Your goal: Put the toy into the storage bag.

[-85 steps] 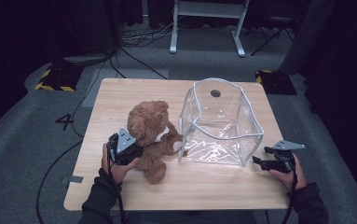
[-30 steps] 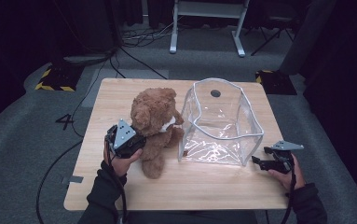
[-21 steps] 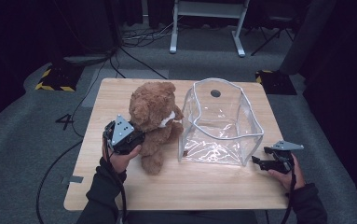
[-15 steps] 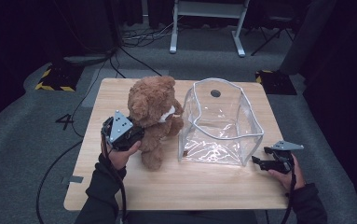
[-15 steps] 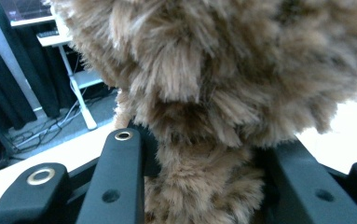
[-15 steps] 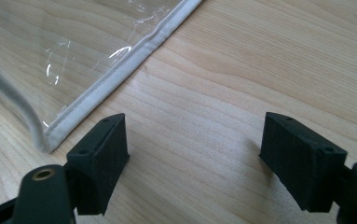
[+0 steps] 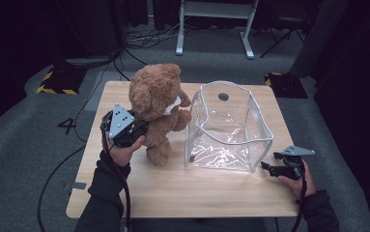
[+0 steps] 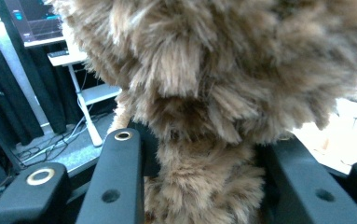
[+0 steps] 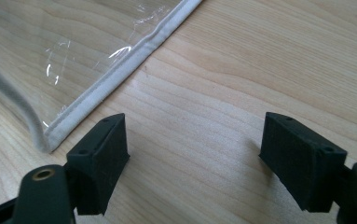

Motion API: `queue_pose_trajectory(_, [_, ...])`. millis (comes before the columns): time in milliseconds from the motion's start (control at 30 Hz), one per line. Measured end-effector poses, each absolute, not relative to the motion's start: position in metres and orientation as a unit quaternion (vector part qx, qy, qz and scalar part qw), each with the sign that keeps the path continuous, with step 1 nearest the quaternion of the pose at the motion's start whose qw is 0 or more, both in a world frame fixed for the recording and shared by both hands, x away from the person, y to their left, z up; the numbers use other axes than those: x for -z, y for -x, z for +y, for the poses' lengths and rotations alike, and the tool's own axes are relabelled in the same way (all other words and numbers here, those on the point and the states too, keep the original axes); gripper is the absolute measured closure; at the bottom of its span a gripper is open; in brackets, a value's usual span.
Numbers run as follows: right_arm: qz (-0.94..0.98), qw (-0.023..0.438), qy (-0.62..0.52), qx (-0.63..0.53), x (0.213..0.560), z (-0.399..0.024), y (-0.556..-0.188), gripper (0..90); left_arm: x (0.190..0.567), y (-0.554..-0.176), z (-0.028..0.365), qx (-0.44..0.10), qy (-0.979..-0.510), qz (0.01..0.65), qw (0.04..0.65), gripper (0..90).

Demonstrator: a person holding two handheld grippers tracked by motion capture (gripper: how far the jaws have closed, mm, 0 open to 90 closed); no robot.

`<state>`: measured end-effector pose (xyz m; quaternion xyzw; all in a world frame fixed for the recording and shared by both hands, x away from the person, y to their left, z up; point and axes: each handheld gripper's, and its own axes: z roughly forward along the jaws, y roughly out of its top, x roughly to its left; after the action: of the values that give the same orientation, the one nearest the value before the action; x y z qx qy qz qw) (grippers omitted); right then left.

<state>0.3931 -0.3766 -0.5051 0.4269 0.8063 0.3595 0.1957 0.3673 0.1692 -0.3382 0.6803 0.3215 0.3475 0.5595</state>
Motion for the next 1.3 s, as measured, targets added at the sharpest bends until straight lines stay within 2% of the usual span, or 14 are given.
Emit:
queue_pose_trajectory(567, [0.806,0.196,-0.427,-0.359,0.505,-0.377,-0.393,22.6,0.314,-0.378,0.164,-0.361,-0.674,0.309,0.566,64.4])
queue_pose_trajectory(967, [0.806,0.196,-0.427,-0.359,0.505,-0.377,-0.393,22.6,0.308,-0.398,0.162,-0.349,-0.661,0.317,0.584,64.3])
queue_pose_trajectory(1300, [0.806,0.196,-0.428,-0.359,0.505,-0.377,-0.393,22.6,0.289,-0.403,0.165,-0.349,-0.647,0.316,0.600,64.4])
